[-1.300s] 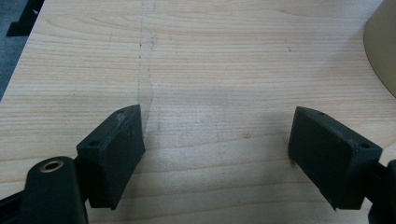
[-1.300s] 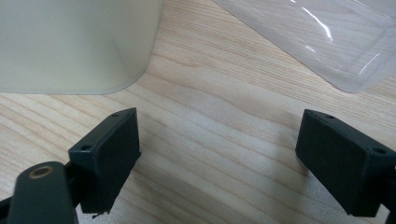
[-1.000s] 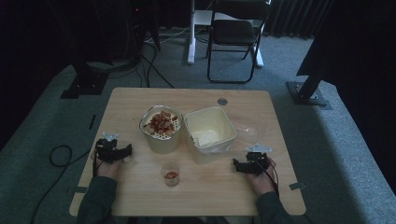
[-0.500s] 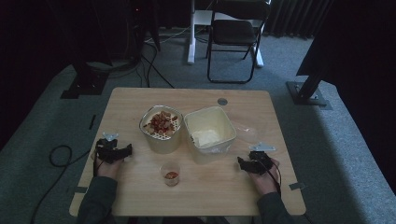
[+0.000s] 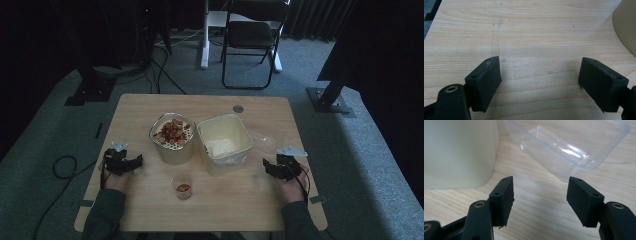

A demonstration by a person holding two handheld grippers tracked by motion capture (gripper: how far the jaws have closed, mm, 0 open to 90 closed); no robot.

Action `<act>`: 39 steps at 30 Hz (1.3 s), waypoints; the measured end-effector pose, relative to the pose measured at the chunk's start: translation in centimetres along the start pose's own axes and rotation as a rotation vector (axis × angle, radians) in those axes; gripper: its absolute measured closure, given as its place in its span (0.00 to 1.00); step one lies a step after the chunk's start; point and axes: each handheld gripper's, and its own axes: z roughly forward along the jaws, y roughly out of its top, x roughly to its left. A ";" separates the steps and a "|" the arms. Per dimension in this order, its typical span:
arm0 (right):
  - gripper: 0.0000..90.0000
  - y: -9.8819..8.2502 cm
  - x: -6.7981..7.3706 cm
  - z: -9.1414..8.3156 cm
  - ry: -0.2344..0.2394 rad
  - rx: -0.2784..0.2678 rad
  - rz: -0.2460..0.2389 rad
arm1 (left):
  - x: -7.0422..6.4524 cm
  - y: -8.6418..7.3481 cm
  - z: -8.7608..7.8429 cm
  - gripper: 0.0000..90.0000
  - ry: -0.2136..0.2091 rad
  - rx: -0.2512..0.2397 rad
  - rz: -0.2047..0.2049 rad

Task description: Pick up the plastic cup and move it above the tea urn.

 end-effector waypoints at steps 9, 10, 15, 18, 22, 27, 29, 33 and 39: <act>0.46 1.8 -1.6 -1.1 -0.044 -0.049 0.015 | 0.0 0.0 0.0 0.21 0.000 0.000 0.000; 0.46 2.0 -1.8 -1.2 -0.050 -0.055 0.020 | 0.0 0.0 0.0 0.21 0.000 0.000 0.000; 0.48 3.1 -3.0 -0.9 -0.071 -0.058 0.047 | 0.0 0.0 0.0 0.21 0.000 0.000 -0.001; 0.49 3.4 -3.9 -0.2 -0.074 -0.048 0.078 | 0.0 0.0 0.0 0.21 0.001 0.000 -0.001; 0.50 3.7 -4.5 0.5 -0.086 -0.030 0.095 | 0.0 0.0 0.0 0.21 0.001 0.000 -0.001; 0.52 4.4 -5.6 1.6 -0.099 -0.010 0.125 | 0.0 0.0 0.0 0.20 0.001 0.002 0.000; 0.53 4.6 -6.0 2.3 -0.100 0.006 0.142 | 0.0 0.0 0.0 0.21 0.002 0.001 0.000; 0.55 4.8 -6.4 3.2 -0.106 0.029 0.160 | 0.0 0.0 0.0 0.21 0.001 0.000 0.000; 0.68 4.5 -7.4 5.0 -0.099 0.075 0.208 | 0.0 0.0 0.0 0.21 0.001 0.000 -0.001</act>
